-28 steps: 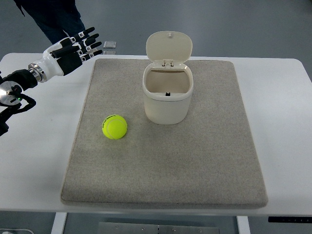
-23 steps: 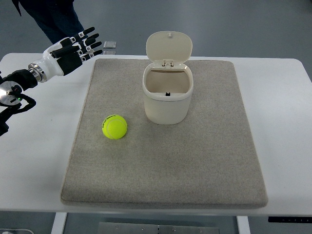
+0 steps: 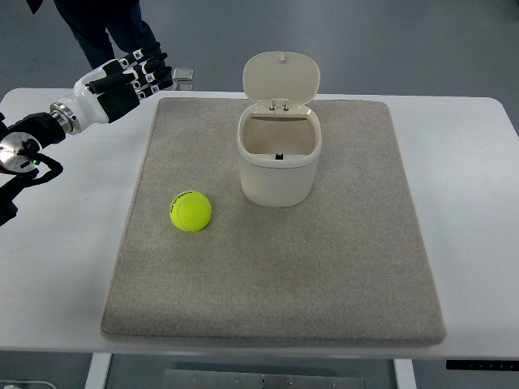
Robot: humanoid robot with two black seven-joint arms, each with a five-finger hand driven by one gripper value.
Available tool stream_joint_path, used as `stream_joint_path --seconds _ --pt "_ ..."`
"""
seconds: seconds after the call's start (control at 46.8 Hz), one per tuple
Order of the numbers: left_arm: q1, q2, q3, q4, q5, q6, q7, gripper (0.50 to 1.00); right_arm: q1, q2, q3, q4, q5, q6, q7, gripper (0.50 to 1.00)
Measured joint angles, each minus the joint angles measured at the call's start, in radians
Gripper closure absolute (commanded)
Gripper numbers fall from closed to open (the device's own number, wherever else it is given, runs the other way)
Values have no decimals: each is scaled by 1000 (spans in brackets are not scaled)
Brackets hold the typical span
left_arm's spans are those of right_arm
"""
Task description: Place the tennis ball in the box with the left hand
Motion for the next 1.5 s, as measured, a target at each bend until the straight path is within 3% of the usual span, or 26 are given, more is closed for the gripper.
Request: stream_joint_path --seconds 0.256,0.385,0.662,0.897,1.282,1.496 --pt "2 5 4 8 21 -3 -15 506 0 0 0 0 0 0 -1 562" --pt "1 6 5 8 166 -3 -32 506 0 0 0 0 0 0 0 562" --pt "-8 32 5 -2 535 1 -150 508 0 0 -1 0 0 0 0 560" --pt "-15 47 6 -9 803 0 -210 508 0 0 0 0 0 0 0 562" --pt "-67 194 70 -171 1037 9 -243 508 0 0 0 0 0 0 0 562" --pt "-75 234 114 -205 1120 9 -310 508 0 0 -1 0 0 0 0 562"
